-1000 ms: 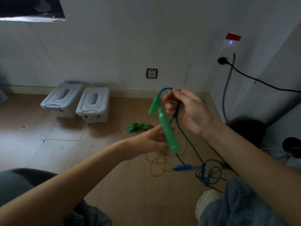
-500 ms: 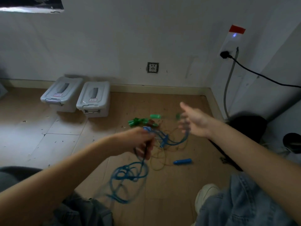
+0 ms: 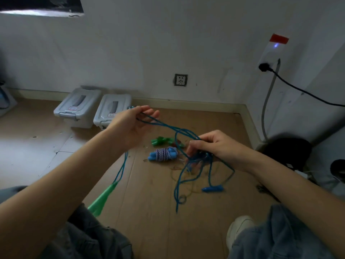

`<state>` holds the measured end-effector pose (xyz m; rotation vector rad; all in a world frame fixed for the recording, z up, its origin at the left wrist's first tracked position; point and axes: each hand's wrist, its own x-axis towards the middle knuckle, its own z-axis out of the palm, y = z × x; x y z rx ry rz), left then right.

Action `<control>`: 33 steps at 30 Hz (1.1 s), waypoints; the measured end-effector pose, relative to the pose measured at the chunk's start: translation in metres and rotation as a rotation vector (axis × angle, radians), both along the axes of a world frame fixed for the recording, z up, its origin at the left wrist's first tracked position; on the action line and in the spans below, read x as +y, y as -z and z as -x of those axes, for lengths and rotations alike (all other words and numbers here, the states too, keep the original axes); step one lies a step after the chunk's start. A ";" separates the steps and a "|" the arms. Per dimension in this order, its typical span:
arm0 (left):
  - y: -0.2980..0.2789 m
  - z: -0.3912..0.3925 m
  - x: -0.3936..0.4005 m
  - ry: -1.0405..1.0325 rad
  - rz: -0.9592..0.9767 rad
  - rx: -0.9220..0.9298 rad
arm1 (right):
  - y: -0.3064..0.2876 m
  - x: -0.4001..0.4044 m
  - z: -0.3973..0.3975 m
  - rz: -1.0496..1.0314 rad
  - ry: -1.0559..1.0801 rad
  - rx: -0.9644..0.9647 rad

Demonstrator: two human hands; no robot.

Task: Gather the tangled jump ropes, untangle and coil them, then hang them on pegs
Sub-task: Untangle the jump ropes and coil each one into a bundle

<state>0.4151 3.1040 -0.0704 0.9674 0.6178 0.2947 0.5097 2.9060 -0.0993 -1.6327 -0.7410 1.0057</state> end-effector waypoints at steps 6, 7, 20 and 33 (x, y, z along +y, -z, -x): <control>0.025 0.011 -0.040 0.678 -0.362 0.191 | 0.000 0.015 0.004 -0.095 0.172 -0.167; 0.029 0.008 -0.045 0.583 -0.384 0.196 | -0.002 0.015 0.002 -0.076 0.173 -0.193; 0.040 0.002 -0.012 0.711 -1.294 0.627 | -0.009 -0.001 -0.027 0.035 0.262 -0.013; 0.008 0.016 0.013 0.574 -0.493 0.398 | -0.008 -0.004 -0.033 0.476 -0.055 -0.717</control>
